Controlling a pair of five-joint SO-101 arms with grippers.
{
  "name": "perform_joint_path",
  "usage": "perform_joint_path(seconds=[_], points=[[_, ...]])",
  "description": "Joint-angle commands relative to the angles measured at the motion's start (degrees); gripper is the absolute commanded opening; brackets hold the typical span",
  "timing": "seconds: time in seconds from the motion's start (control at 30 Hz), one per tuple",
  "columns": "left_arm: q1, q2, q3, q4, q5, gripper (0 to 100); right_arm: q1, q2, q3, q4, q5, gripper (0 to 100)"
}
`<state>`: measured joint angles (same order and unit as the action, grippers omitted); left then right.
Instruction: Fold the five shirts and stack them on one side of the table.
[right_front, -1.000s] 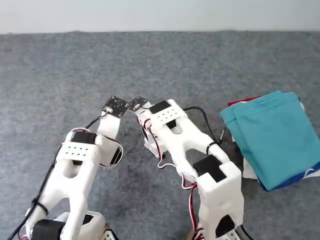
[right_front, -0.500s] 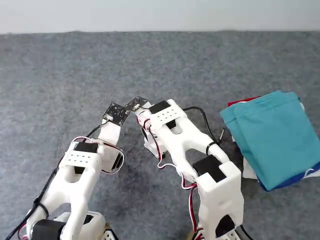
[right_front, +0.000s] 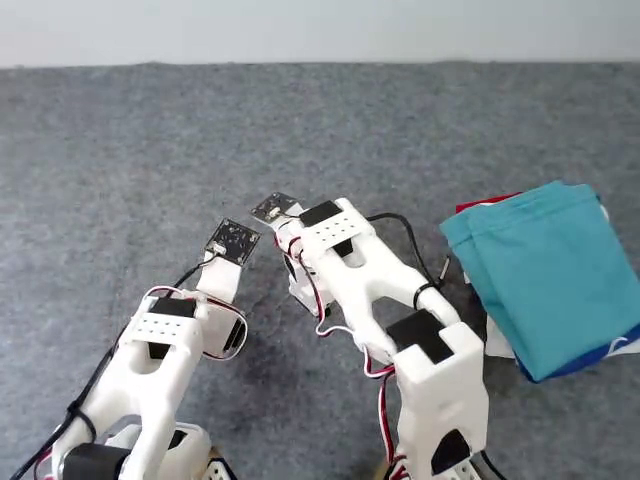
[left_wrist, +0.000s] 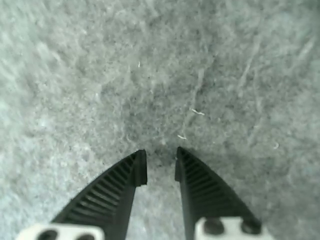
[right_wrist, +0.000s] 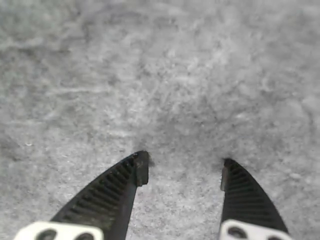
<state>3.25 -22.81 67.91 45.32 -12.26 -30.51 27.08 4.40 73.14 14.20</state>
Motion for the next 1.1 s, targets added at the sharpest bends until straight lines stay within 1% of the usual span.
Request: perform_joint_path(seconds=[0.0,0.13,0.27,0.37,0.43,0.53,0.77,0.97,1.07], points=[[0.44,-0.53,0.48,1.85,-0.35,11,5.32,4.7,-2.99,4.62,0.79,23.6],[0.53,-0.53,0.84,1.85,-0.35,11,11.47,6.02,-8.44,16.13,1.14,23.6],[0.53,-0.53,0.84,1.85,-0.35,11,16.04,9.27,-11.96,22.46,1.14,23.4],[0.53,-0.53,0.84,1.85,-0.35,11,19.74,11.74,-13.1,25.01,1.23,23.4],[0.53,-0.53,0.84,1.85,-0.35,11,22.11,13.14,-13.1,25.27,1.23,23.4],[0.44,-0.53,0.84,1.85,-0.35,11,23.78,14.9,-13.1,24.22,1.23,23.4],[0.26,-0.53,0.92,1.85,-0.35,11,23.6,15.34,-13.71,24.4,1.05,22.9],[0.26,-0.62,1.27,3.16,-0.26,11,22.81,15.69,-13.98,19.74,1.05,11.5],[0.44,-0.53,2.86,5.45,-0.26,11,22.73,15.78,-13.98,19.3,1.05,10.5]])
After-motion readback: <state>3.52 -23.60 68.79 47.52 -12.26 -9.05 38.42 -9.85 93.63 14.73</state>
